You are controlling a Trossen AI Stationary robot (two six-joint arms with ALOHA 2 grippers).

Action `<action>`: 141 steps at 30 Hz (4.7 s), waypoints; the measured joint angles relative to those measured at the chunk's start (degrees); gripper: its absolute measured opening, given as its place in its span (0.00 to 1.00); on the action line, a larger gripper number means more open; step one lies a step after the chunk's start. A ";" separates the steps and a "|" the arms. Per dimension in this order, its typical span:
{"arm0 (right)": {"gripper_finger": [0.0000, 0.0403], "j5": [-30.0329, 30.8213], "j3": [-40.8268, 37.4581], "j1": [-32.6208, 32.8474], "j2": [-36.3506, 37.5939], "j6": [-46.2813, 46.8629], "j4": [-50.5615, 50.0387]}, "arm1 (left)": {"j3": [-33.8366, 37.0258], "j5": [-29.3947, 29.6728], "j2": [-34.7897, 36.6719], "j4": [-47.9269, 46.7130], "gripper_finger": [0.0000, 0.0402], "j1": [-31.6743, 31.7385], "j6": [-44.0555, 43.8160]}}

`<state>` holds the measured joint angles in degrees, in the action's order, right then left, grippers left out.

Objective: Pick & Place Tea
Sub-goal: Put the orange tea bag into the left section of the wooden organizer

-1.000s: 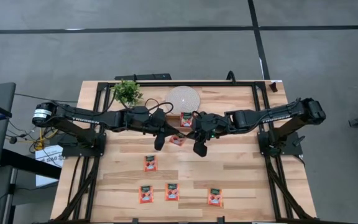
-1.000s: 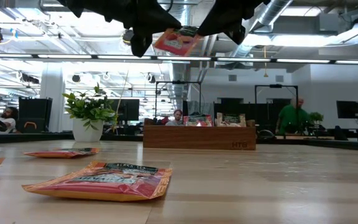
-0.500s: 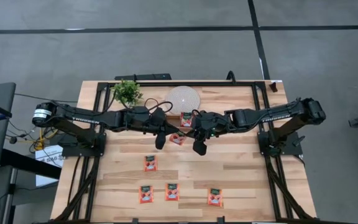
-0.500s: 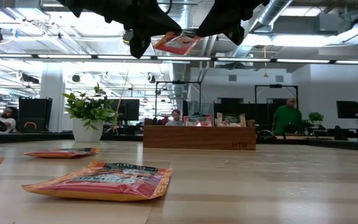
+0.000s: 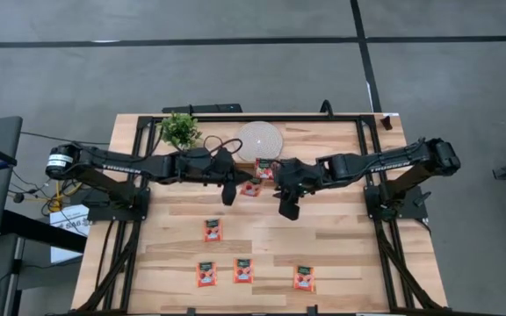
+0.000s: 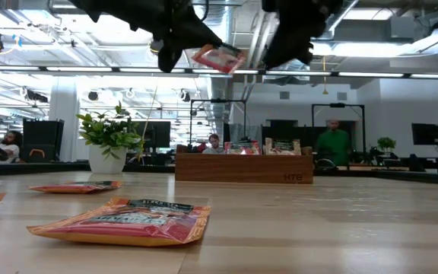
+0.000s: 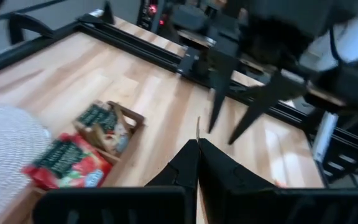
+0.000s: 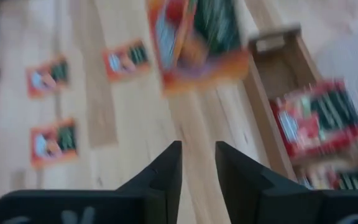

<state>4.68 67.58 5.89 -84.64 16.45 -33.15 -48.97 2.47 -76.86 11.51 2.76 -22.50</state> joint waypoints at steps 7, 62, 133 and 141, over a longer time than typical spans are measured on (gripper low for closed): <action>0.22 5.01 0.01 1.31 0.18 0.02 -9.31 | 1.28 1.06 -0.02 -0.46 0.00 5.29 -0.03; 0.21 10.45 -27.68 3.78 38.60 21.16 13.14 | 19.02 -13.19 -17.94 41.75 0.00 24.40 0.63; 0.21 7.37 -27.60 3.87 38.60 21.04 14.34 | 18.99 -26.13 -16.29 38.97 0.17 24.27 -2.60; 0.21 7.10 -27.60 3.87 38.60 17.77 14.32 | 18.97 -30.79 1.71 9.59 0.17 16.48 -1.71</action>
<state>11.78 39.99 9.76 -46.04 34.22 -18.83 -30.00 -28.32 -75.15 21.10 19.23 -24.21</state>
